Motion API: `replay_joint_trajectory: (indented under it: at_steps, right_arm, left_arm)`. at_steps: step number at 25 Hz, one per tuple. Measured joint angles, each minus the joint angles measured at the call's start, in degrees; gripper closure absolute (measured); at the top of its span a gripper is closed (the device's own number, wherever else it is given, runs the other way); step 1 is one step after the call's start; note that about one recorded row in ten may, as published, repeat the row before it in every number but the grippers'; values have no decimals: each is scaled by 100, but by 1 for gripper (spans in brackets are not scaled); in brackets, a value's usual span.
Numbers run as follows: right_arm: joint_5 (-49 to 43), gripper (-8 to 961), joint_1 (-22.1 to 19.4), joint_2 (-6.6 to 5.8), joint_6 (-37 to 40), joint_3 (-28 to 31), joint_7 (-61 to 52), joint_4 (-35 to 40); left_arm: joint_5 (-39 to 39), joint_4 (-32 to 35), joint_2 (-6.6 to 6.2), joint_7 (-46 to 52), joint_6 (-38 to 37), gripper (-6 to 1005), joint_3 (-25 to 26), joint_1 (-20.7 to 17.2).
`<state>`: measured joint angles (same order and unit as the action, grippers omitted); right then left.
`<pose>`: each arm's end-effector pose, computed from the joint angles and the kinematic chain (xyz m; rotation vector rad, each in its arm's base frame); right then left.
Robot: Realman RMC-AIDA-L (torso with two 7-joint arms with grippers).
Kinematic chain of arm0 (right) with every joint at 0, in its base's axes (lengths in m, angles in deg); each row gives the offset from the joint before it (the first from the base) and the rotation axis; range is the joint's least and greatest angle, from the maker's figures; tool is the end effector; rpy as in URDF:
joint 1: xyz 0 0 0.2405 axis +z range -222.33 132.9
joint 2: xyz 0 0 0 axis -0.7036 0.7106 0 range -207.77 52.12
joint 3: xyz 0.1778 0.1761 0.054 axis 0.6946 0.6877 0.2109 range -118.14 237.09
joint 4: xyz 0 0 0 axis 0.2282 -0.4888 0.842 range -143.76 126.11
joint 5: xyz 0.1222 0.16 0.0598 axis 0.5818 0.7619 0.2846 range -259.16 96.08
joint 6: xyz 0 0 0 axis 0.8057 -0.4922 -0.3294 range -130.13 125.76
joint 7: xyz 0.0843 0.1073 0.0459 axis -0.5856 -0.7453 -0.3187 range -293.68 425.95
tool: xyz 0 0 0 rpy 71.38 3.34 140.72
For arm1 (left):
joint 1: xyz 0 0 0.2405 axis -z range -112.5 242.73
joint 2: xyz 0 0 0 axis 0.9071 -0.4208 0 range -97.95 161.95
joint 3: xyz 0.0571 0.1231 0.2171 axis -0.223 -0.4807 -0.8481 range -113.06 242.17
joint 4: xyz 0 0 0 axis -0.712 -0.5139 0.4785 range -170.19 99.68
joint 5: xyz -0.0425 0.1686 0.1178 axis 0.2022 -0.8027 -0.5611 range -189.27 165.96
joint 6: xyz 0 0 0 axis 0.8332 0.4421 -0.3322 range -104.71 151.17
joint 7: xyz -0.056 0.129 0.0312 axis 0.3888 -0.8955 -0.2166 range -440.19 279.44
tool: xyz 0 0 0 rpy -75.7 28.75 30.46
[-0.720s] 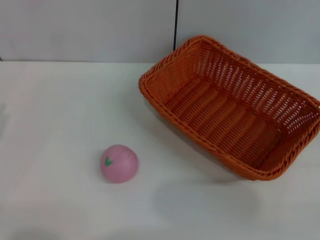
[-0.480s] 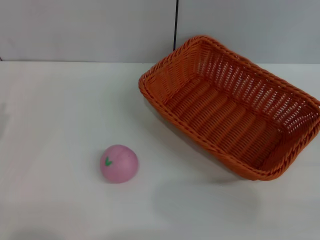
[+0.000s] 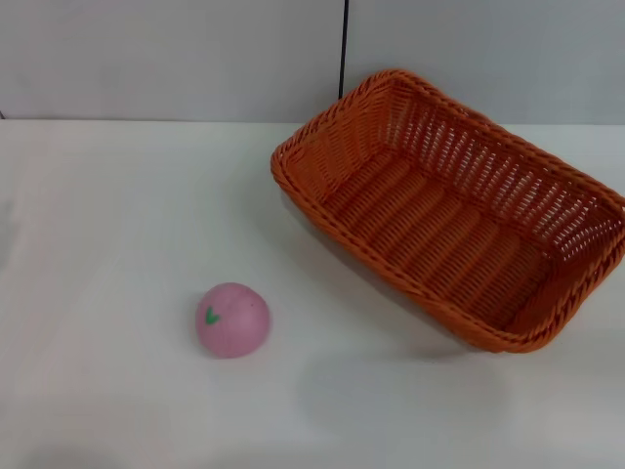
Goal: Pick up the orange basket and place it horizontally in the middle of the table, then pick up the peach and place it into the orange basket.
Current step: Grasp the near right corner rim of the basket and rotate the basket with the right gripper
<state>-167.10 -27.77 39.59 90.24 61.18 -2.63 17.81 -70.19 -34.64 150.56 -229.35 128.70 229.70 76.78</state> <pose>0.3736 0.2605 0.1347 -1.4402 0.6835 1.2277 -0.3594 0.2096 0.0690 -1.1977 -0.4255 -1.1321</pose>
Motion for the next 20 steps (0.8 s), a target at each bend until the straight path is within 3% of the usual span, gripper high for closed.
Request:
replay_joint_trajectory:
  at_steps: [1, 2, 4, 5, 8, 9, 11, 14, 20]
  right_arm:
    - [-402, 166, 122, -167, 80, -504, -979, 587]
    - [-402, 166, 122, -167, 80, -504, -979, 587]
    - [-857, 166, 292, -437, 182, -1373, -2244, 1363]
    - [-857, 166, 292, -437, 182, -1373, -2244, 1363]
    - [-1559, 166, 551, -626, 275, -2137, -3270, 2219]
    - [-2213, 166, 798, -681, 285, -2536, -3858, 2726]
    - [-2463, 167, 917, -706, 294, -2694, -4065, 2892]
    - [-3373, 167, 1442, -838, 439, -3159, -4598, 3120]
    - [-4295, 166, 1961, -898, 535, -3546, -4852, 3181]
  left_arm:
    - [0, 0, 0, 0, 0, 170, 0, 0]
    - [0, 0, 0, 0, 0, 170, 0, 1]
    - [0, 0, 0, 0, 0, 170, 0, 1]
    - [0, 0, 0, 0, -1, 170, 0, 0]
    - [0, 28, 0, 0, -1, 171, 0, -1]
    - [0, 28, 0, 0, -1, 171, 0, -1]
    - [0, 80, 0, 0, -5, 171, 0, 26]
    - [0, 88, 0, 0, -16, 171, 0, 57]
    - [0, 96, 0, 0, -25, 171, 0, 88]
